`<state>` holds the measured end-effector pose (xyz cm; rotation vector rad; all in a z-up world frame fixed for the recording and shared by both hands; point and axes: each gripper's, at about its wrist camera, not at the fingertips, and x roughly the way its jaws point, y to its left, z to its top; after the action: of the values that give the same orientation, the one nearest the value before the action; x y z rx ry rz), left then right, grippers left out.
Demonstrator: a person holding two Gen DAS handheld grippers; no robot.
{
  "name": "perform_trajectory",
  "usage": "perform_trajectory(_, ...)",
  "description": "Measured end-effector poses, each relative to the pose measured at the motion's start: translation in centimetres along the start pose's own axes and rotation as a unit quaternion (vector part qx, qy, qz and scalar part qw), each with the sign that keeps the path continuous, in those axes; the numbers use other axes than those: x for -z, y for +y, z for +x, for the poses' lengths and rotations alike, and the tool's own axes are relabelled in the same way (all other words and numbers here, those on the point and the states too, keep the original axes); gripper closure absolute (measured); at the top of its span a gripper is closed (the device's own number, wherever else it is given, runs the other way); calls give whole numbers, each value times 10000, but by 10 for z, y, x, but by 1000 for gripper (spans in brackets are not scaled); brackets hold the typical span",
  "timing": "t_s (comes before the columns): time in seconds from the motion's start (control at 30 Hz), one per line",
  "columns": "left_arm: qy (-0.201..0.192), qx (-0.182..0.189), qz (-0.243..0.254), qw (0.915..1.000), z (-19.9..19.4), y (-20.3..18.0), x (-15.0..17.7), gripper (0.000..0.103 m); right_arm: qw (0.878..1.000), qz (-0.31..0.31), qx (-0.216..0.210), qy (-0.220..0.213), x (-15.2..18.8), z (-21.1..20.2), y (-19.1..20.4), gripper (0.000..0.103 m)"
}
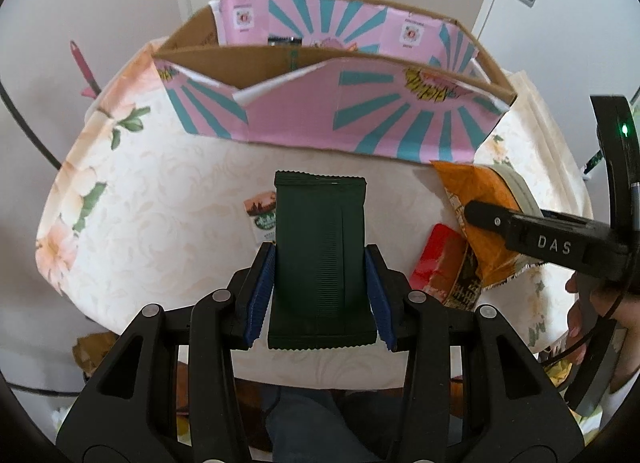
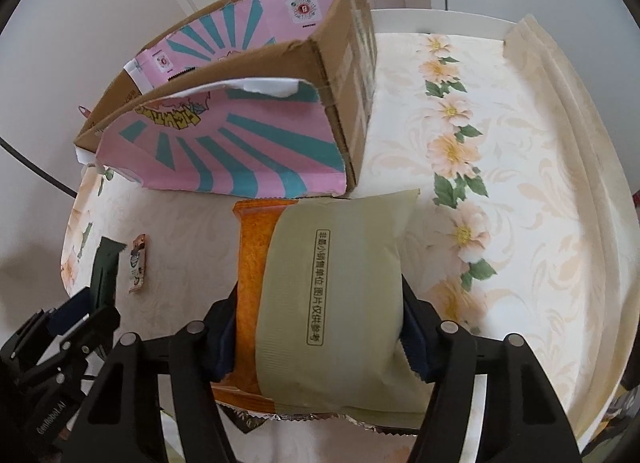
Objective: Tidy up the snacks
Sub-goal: 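Grasp the dark green packet with the left gripper while the right grasps the orange-and-cream bag, then carry the green packet and orange bag into the box and open both grippers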
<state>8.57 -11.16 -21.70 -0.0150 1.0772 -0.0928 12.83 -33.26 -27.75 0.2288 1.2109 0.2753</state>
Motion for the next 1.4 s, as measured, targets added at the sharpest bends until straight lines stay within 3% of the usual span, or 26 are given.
perform_trajectory(0.33, -309, 82, 127, 9994, -49, -2, -27, 62, 9992, 293, 54, -273, 3, -52, -11, 42)
perform_trajectory(0.73, -831, 227, 291, 9959, -79, 20, -93, 62, 9926, 440, 294, -1091, -44, -126, -3, 42)
perform_trajectory(1.03, -849, 482, 544, 9937, -54, 52, -170, 62, 9878, 380, 270, -1486, -98, -124, 41, 42)
perform_trajectory(1.27, -385, 871, 715, 9929, -2, 70, -223, 62, 9867, 567, 363, -1482, -130, -97, 63, 42)
perform_trajectory(1.4, -44, 997, 886, 9911, 33, 72, -237, 62, 9867, 711, 463, -1385, -141, -77, 71, 42)
